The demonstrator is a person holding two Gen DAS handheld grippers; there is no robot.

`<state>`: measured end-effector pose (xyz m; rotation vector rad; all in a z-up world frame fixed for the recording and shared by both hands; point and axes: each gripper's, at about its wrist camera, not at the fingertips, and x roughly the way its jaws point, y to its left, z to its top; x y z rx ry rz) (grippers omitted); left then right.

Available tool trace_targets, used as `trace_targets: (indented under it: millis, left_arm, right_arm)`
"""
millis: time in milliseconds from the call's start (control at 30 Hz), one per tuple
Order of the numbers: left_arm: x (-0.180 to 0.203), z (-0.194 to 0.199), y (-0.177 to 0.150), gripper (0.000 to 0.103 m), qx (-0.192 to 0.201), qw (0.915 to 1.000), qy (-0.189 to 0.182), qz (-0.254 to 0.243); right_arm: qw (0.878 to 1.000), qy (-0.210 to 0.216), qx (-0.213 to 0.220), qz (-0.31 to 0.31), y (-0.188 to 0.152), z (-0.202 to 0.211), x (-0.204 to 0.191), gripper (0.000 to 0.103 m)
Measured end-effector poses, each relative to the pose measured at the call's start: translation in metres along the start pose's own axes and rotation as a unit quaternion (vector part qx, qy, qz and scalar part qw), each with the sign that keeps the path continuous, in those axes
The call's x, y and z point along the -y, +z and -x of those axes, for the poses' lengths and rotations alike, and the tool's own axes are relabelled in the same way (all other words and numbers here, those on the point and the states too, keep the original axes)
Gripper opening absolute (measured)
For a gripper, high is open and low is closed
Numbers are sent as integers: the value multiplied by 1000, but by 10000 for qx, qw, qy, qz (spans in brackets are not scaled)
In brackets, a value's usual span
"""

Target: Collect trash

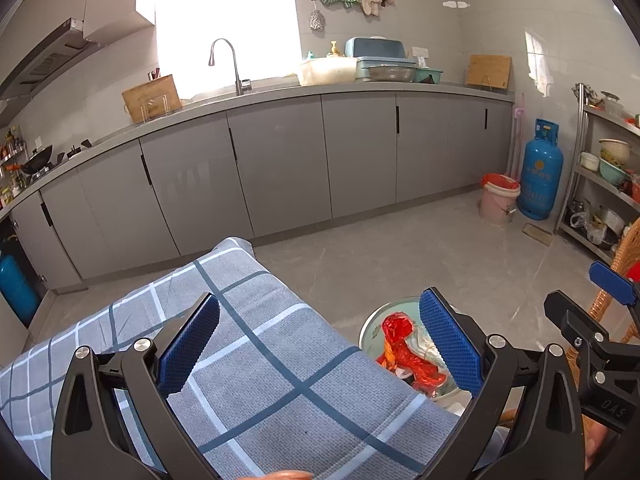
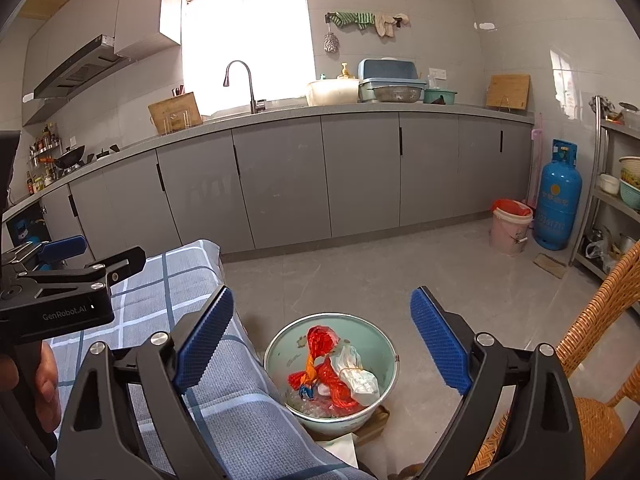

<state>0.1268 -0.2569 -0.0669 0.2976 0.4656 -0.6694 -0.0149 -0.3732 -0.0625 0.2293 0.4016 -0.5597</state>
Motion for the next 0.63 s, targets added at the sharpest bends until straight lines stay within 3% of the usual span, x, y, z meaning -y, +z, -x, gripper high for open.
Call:
trace_targets:
  millis: [300, 633]
  left_arm:
    - [2, 1, -2, 99, 48, 9998, 165, -70]
    - [-6, -1, -2, 98, -106, 9999, -2, 103]
  right_arm:
    - [10000, 0, -3, -5, 0, 0, 1, 90]
    - [10000, -36, 7, -7, -5, 1, 2, 91]
